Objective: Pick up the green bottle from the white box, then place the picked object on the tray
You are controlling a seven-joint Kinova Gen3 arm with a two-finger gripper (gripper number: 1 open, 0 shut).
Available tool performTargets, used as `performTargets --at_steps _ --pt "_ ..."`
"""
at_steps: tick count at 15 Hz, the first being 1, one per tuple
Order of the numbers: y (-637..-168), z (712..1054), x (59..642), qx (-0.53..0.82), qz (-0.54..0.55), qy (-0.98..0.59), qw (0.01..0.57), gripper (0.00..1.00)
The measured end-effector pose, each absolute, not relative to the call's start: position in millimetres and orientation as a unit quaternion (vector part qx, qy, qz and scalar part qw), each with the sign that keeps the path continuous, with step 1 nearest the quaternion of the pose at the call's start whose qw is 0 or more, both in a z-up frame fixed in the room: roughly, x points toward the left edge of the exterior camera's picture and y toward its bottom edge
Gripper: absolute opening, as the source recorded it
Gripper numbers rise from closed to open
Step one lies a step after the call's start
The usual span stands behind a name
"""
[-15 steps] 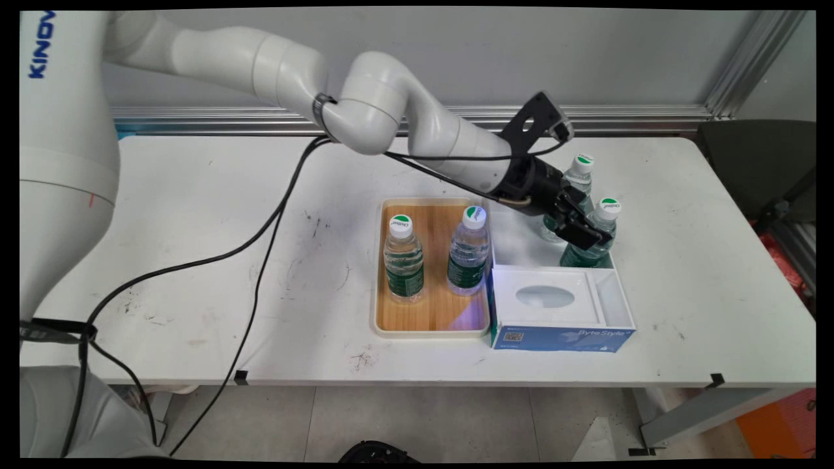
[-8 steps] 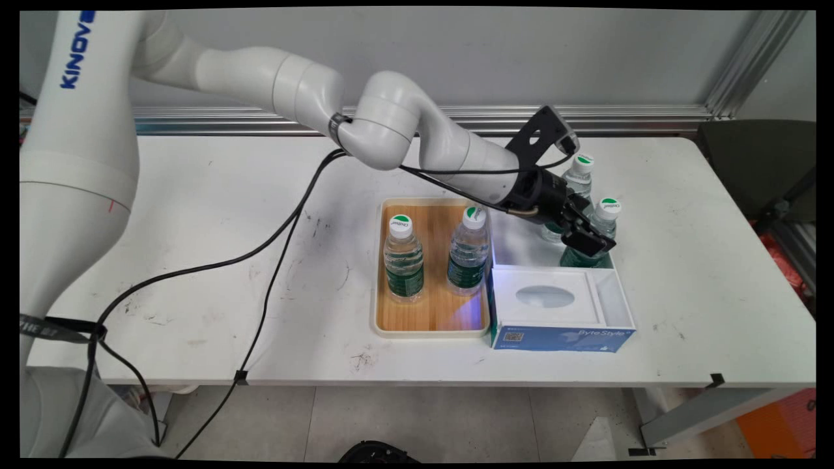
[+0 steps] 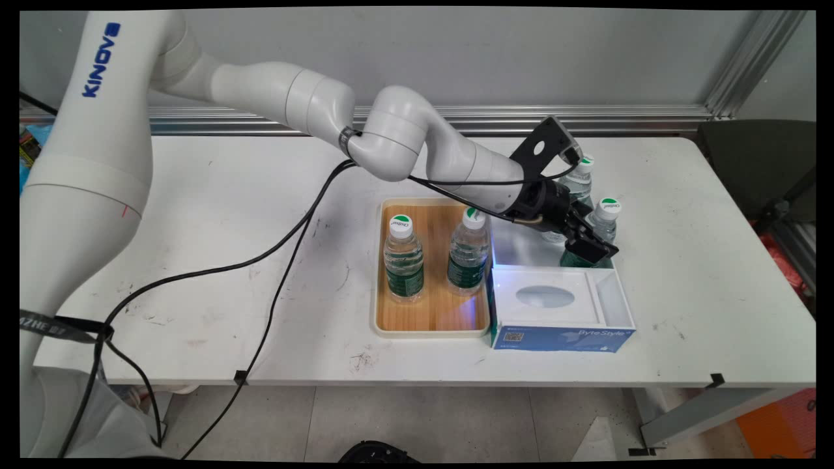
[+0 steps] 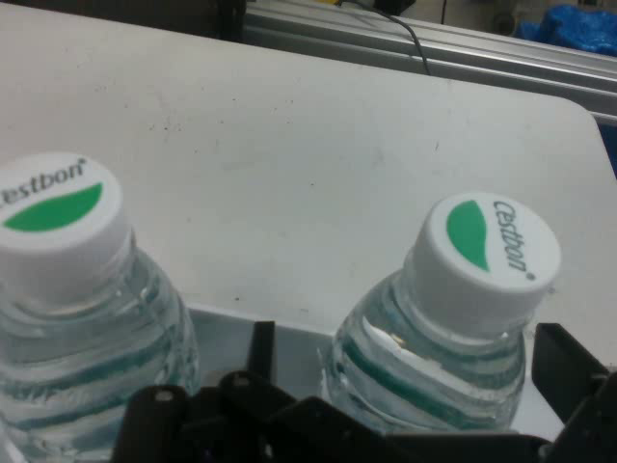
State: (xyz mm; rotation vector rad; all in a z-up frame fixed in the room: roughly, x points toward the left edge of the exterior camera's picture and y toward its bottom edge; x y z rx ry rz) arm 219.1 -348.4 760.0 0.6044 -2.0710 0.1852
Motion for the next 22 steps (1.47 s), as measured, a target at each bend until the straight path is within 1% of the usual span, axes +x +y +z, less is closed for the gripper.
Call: performTargets --at_steps 1,2,9,13,19,22 --pt "-348.5 758.8 218.4 0.247 0.075 -0.845 0.469 1.0" --pt "-348.5 757.8 217.9 0.247 0.075 -0.844 0.47 0.0" --pt "-344.6 754.2 217.4 0.244 0.071 -0.846 0.47 0.0" --pt "-339.9 760.8 222.1 0.237 0.067 -0.847 0.471 0.0" --pt "-340.8 793.0 237.1 0.221 0.078 -0.848 0.476 0.0" --pt "-341.5 815.2 251.9 0.21 0.09 -0.851 0.472 0.0"
